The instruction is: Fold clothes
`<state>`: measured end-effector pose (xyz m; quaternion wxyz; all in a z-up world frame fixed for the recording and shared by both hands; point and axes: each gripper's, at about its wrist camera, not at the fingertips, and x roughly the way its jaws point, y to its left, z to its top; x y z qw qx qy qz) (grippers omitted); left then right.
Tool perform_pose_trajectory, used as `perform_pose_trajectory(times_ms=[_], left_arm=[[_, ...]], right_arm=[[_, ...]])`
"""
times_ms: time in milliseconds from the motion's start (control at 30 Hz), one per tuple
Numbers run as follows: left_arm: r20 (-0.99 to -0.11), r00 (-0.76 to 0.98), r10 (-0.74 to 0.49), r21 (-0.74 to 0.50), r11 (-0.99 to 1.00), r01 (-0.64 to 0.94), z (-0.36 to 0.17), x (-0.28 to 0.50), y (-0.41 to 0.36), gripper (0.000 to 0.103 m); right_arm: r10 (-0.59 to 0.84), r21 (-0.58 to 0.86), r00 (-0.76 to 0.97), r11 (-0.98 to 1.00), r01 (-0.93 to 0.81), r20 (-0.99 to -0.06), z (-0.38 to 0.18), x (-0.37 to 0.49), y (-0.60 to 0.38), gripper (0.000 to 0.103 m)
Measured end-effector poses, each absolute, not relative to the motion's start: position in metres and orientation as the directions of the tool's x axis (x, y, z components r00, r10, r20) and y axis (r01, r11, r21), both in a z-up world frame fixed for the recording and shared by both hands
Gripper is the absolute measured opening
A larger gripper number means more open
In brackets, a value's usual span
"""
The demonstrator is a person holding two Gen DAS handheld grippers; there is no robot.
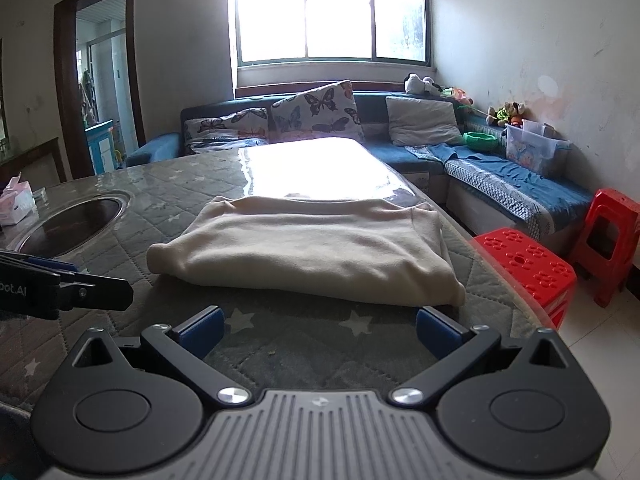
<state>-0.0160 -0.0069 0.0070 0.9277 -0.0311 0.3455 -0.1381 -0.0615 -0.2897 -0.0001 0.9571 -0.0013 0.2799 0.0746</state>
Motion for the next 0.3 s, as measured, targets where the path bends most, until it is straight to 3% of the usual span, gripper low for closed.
perform_pose_trajectory(times_ms=[300], left_arm=[[-0.631, 0.728, -0.268, -0.161, 0.963, 0.215, 0.0040, -0.0223, -0.0040, 0.103]], right_arm=[[0.145, 0.034, 0.828, 0.988, -0.151, -0.541, -0.0029, -0.0661, -0.2874, 0.103]])
